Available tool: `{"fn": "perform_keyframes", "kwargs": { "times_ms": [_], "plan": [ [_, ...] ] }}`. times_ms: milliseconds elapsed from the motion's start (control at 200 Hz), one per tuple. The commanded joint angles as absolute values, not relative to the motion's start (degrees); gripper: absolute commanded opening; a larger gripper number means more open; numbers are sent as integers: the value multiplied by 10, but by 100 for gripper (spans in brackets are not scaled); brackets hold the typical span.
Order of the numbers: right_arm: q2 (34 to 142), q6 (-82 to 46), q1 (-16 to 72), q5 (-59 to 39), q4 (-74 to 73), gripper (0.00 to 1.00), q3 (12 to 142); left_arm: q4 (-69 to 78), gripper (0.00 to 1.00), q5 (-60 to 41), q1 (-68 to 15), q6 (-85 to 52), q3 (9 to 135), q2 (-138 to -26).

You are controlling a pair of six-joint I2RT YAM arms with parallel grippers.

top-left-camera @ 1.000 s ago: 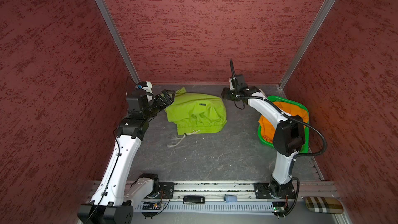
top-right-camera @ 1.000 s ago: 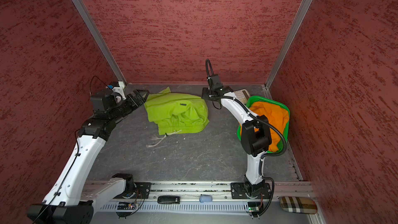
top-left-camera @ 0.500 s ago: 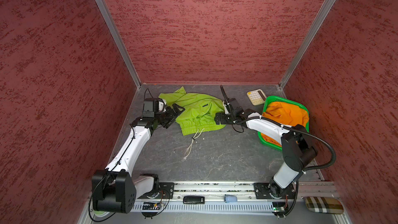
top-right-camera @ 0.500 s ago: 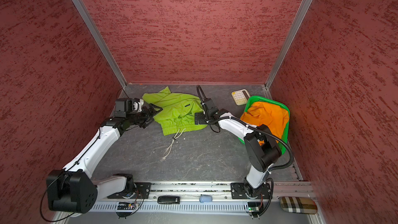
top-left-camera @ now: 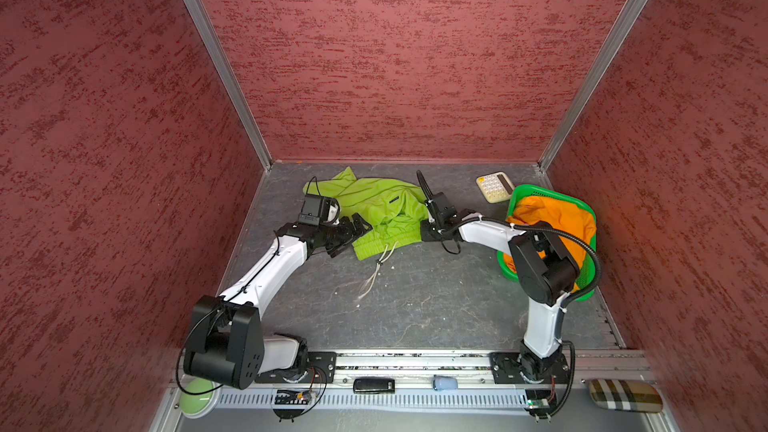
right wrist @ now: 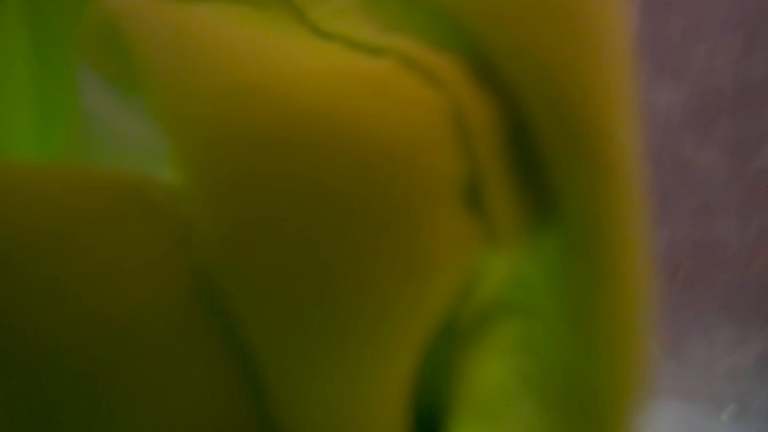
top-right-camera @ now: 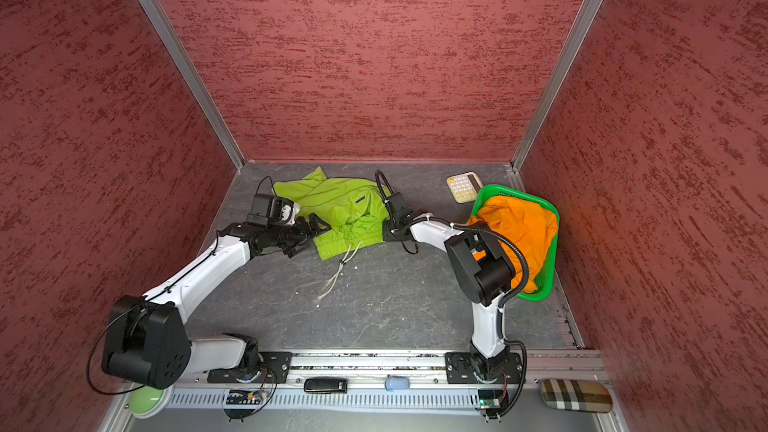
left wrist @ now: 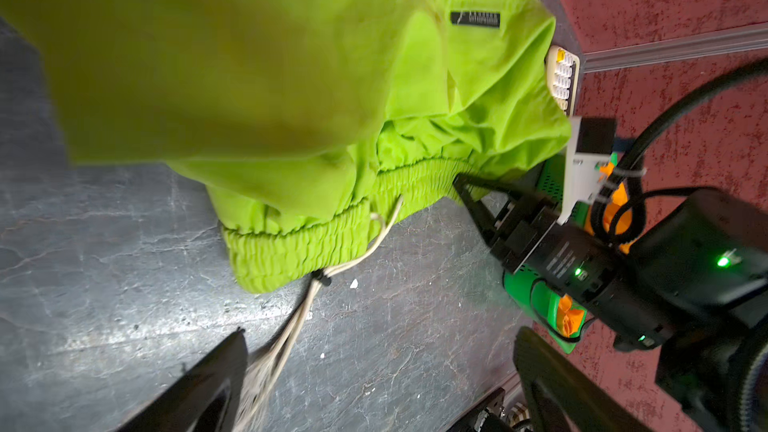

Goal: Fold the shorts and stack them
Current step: 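Grasp the drawstring waistband of the shorts with the right gripper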

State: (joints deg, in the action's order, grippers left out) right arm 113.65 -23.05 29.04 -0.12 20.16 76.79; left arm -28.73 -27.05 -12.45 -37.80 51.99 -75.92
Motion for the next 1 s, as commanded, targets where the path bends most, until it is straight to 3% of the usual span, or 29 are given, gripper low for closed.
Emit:
{"fn": "perform_keyframes", "kwargs": {
  "times_ms": [0,170,245,346,476,741,857,997],
  "plan": [
    [1170,-204,241,26,225,0,863,-291,99,-263,-132,-369,526,-770],
    [1243,-185,189,31,317,0,1049,-293,99,-265,-145,-371,536,-772],
    [1246,-180,189,22,339,34,1094,-294,99,-265,-149,-372,540,-771],
    [1198,-198,199,-9,314,68,1051,-287,99,-266,-150,-377,538,-774],
    [1103,-236,227,-20,252,98,915,-267,99,-272,-150,-385,534,-787],
    [1025,-372,309,-95,73,99,666,-250,99,-282,-150,-386,549,-822],
    [1053,-409,317,-116,16,97,639,-248,99,-286,-152,-388,551,-819],
    [1093,-432,318,-122,-41,88,642,-256,99,-284,-152,-385,540,-801]
  ]
}}
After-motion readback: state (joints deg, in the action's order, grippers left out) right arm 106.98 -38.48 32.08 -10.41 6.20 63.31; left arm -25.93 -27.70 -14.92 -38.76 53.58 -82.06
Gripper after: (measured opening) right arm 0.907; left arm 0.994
